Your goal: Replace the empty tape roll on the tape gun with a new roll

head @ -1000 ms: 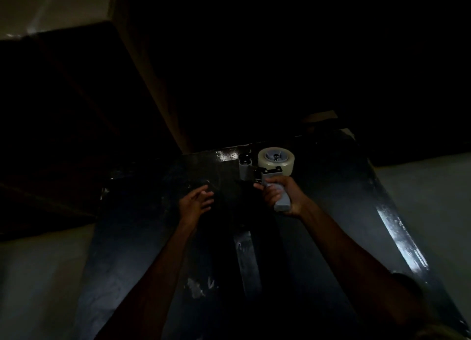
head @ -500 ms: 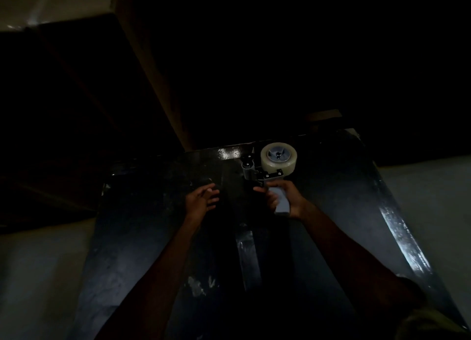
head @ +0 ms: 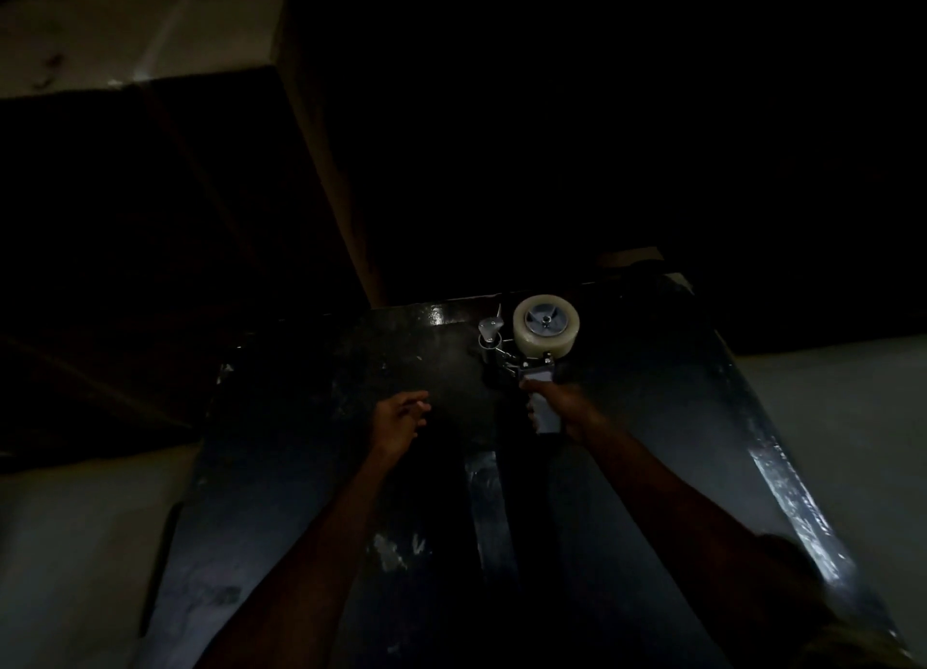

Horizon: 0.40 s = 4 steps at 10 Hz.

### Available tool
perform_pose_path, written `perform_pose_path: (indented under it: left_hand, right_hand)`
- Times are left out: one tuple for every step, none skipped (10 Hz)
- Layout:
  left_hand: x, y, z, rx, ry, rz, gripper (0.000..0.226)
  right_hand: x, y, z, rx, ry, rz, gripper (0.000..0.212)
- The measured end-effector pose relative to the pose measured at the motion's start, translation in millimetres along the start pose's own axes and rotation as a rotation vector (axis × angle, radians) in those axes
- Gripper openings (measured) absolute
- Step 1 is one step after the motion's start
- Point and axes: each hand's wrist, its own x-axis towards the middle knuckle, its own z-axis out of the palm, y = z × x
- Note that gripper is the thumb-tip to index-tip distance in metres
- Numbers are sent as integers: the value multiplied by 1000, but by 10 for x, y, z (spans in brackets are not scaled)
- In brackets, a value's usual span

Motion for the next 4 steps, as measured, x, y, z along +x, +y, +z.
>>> perform_pose_path:
  left_hand:
    - [-124,-30,-59,24,-15,21,24]
    - [-246,-62,-111,53,-14,38,24]
    - [-402,-84,-166,126,-24,83,26]
    - [-447,-227,-230,180,-65,114,26]
  right_hand:
    - [-139,78,-6,-7,63,-23,29]
    - [-325,168,-17,-198,213,-167,32]
    - [-498,351,-28,-631,354,-373,58]
    - [-728,454,72,-782,428,-556,67]
